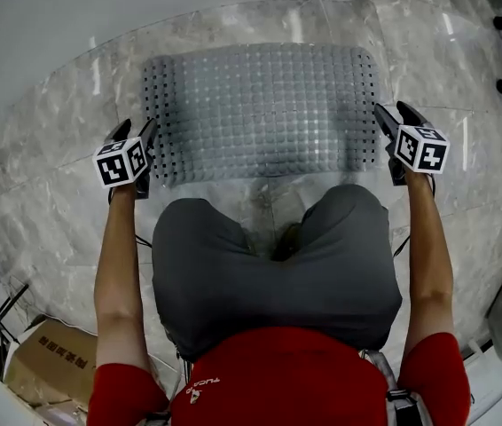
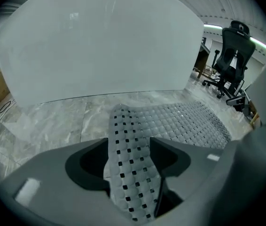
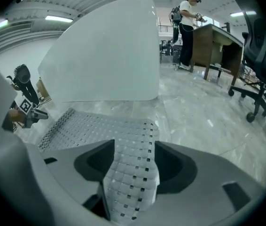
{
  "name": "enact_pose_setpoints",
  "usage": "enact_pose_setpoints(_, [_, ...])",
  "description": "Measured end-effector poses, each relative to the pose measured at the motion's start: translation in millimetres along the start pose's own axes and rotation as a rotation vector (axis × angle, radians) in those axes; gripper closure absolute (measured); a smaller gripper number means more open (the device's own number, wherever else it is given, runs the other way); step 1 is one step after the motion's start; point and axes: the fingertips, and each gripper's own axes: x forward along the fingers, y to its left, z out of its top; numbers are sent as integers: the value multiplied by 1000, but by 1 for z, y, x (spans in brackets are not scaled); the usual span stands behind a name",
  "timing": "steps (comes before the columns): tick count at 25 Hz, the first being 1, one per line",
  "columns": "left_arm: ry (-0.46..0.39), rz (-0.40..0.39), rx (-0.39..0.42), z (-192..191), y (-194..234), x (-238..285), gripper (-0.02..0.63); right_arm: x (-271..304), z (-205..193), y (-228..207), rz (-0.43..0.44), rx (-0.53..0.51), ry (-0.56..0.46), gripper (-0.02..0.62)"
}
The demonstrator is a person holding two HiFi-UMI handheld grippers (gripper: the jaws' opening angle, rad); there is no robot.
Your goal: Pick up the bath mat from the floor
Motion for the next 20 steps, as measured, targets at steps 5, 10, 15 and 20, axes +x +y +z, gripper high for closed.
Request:
enact_pose_setpoints(5, [72, 32, 17, -19, 12, 21, 348, 26, -23, -11, 5, 9, 70, 350])
enact_pose_setpoints(10, [129, 33, -29, -35, 22, 36, 347, 51, -45, -20, 20, 46, 148, 333])
enact_pose_setpoints(15, [205, 18, -37, -49, 26, 48, 328, 69, -64, -32, 0, 69, 223, 320])
enact_pose_setpoints(20, [248, 13, -28, -56, 30, 58, 302, 80, -75, -38, 5, 102, 250, 318])
